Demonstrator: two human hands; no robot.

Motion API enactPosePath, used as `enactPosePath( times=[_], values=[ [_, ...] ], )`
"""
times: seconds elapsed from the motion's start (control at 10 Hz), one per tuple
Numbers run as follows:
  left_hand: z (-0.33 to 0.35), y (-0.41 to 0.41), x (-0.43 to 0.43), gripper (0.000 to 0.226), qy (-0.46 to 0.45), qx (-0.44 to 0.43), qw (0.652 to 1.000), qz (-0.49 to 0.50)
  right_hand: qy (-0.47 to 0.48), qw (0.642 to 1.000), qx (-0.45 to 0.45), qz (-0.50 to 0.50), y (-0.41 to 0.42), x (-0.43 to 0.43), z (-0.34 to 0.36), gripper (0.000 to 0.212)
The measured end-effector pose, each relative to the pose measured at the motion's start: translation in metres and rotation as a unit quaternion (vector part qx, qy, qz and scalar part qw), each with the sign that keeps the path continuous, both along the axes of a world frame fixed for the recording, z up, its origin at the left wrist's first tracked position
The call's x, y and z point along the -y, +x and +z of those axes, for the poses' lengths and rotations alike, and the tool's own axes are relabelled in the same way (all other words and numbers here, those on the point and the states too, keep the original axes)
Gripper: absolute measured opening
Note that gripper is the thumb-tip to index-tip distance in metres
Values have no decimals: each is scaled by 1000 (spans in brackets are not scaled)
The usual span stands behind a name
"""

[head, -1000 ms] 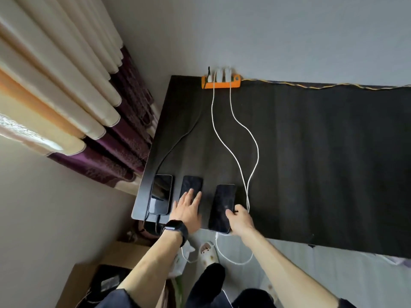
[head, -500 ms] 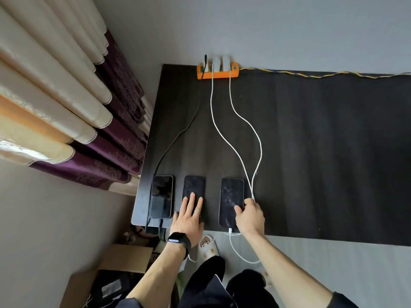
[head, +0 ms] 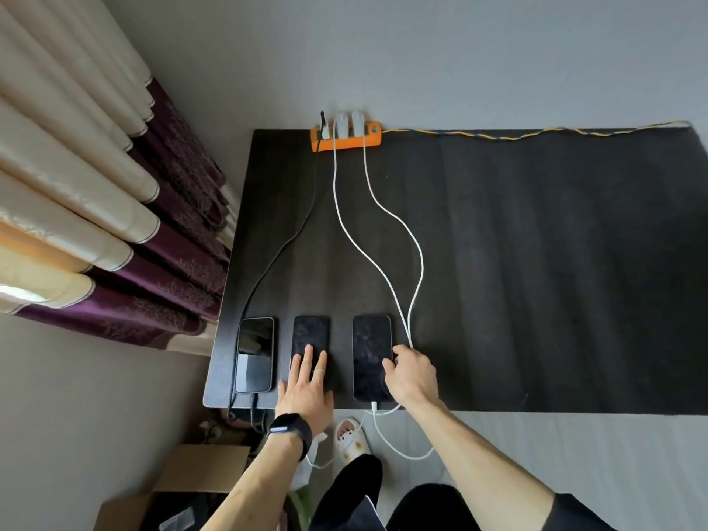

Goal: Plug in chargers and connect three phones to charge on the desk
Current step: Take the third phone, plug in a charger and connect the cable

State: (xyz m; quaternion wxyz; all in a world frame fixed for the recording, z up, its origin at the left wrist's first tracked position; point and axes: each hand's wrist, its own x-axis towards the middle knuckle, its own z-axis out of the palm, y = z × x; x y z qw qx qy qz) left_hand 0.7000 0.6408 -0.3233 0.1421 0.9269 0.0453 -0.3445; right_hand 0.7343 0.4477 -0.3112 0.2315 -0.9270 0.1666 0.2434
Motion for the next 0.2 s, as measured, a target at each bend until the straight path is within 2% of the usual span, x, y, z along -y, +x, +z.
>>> enactPosePath(
  times=[0.1, 0.2],
  values=[
    [8, 5, 19, 65, 13, 23, 999, 48, 37, 999, 19, 23, -7, 30, 15, 27],
    [14, 7, 54, 64, 14, 67, 997, 38, 51, 998, 35, 27, -23, 74, 20, 25]
  ],
)
